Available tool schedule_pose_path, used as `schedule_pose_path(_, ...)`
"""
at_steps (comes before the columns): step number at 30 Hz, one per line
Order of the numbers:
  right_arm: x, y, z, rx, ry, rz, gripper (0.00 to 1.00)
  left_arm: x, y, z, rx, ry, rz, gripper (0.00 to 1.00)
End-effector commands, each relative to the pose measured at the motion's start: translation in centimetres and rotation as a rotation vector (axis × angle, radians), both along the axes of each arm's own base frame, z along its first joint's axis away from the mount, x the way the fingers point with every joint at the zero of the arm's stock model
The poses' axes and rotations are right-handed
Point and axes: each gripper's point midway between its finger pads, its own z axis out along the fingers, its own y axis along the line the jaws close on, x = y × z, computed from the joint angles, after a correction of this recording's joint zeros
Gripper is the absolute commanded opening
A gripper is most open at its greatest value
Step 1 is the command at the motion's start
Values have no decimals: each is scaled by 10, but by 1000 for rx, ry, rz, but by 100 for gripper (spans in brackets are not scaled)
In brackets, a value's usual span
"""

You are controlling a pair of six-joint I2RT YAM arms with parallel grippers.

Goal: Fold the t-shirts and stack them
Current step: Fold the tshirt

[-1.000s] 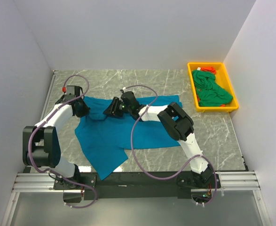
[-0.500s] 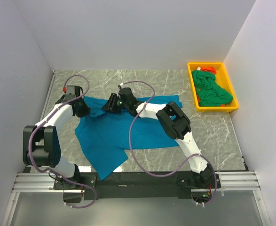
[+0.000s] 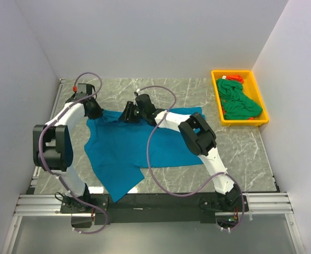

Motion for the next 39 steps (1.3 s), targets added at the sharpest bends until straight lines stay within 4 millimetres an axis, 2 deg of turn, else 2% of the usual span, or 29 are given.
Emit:
schedule_pose_path(1,12,-10,37,-49,-139,6,48,20,1,10,-9,-21,11,14)
schedule_pose_path(3,9,-18,37,-95,-183,22,48,23,3,0,-9,3,15,13)
schedule_pose_path(5,9,-27,50,-132,-236,0,46,27,5,-2,-11,6,20,13)
schedule_pose_path(6,4,-30,43,-173,-267,17,46,28,5,-6,-15,13,18,13)
schedule_pose_path(7,3,-32,54,-180,-300,16,46,27,7,-8,-16,16,22,13)
schedule_pose_path(8,4,-36,54,-208,-320,7,45,27,7,-11,-16,22,24,13)
schedule_pose_path(12,-7,-25,58,-315,-440,67,42,28,5,-13,-25,22,13,13)
schedule_pose_path(13,-10,-24,50,-352,-441,81,42,28,5,-13,-26,22,11,13)
schedule_pose_path(15,-10,-17,54,-391,-493,100,42,29,4,-14,-28,22,8,13)
schedule_pose_path(20,-18,0,38,-486,-536,134,41,27,4,-16,-29,31,5,13)
schedule_pose_path(23,-18,7,31,-521,-551,142,41,26,4,-16,-26,31,6,13)
schedule_pose_path(24,-15,11,36,-518,-561,136,41,26,5,-15,-24,30,7,13)
schedule_pose_path(25,-16,11,26,-541,-546,143,41,25,5,-16,-24,33,7,13)
schedule_pose_path(27,-13,17,22,-544,-539,143,41,25,4,-17,-29,36,3,13)
schedule_pose_path(39,-7,15,-1,-595,-483,107,39,23,3,-14,-31,30,2,13)
